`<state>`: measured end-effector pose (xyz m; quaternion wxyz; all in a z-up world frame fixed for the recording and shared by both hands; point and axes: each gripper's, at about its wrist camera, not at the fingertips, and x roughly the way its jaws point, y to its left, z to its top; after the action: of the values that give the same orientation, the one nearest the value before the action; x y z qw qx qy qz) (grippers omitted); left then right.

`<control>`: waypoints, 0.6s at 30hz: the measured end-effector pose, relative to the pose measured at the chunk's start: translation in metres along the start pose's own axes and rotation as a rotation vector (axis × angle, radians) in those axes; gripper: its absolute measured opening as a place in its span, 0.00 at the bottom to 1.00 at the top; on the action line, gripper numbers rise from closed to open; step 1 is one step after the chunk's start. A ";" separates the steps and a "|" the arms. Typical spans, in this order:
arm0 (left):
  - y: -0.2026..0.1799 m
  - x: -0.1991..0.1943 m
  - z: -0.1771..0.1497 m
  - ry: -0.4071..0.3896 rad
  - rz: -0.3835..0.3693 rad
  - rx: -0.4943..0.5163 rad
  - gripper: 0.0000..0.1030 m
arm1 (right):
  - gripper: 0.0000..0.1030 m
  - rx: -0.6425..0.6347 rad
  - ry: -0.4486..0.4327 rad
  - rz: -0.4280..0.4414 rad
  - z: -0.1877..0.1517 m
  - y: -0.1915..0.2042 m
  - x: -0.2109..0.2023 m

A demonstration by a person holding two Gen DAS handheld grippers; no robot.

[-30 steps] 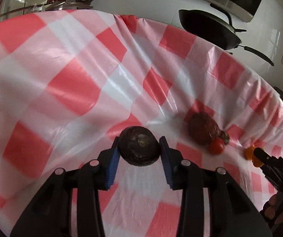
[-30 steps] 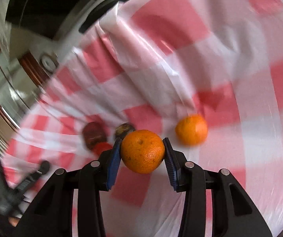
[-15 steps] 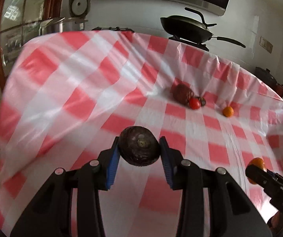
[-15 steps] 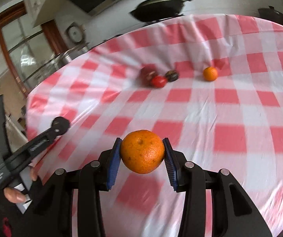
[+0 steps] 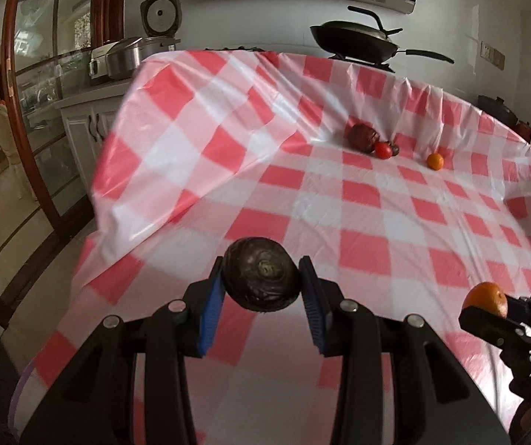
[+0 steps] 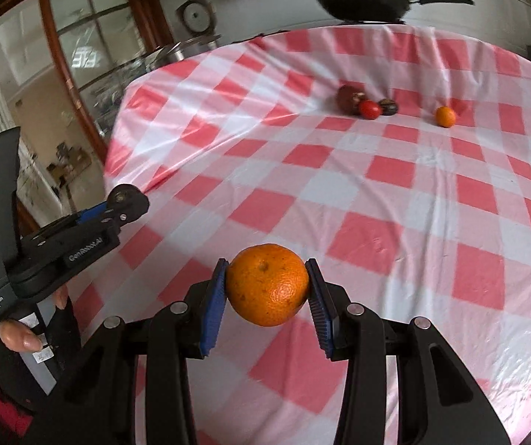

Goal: Organize fruits
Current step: 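Carry the passion fruit and mandarin in both tools over the white box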

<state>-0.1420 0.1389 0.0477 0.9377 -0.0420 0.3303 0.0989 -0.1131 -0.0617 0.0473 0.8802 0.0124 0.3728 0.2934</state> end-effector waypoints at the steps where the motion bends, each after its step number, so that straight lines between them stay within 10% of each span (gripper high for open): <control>1: 0.005 -0.002 -0.005 0.007 0.008 0.003 0.39 | 0.41 -0.018 0.006 0.008 -0.002 0.008 0.001; 18: 0.096 -0.032 -0.063 0.050 0.127 -0.076 0.39 | 0.41 -0.305 0.095 0.169 -0.042 0.137 0.014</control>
<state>-0.2257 0.2189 0.0175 0.9187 -0.0589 0.3516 0.1698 -0.2022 0.0505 0.0408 0.8256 -0.1038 0.3626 0.4197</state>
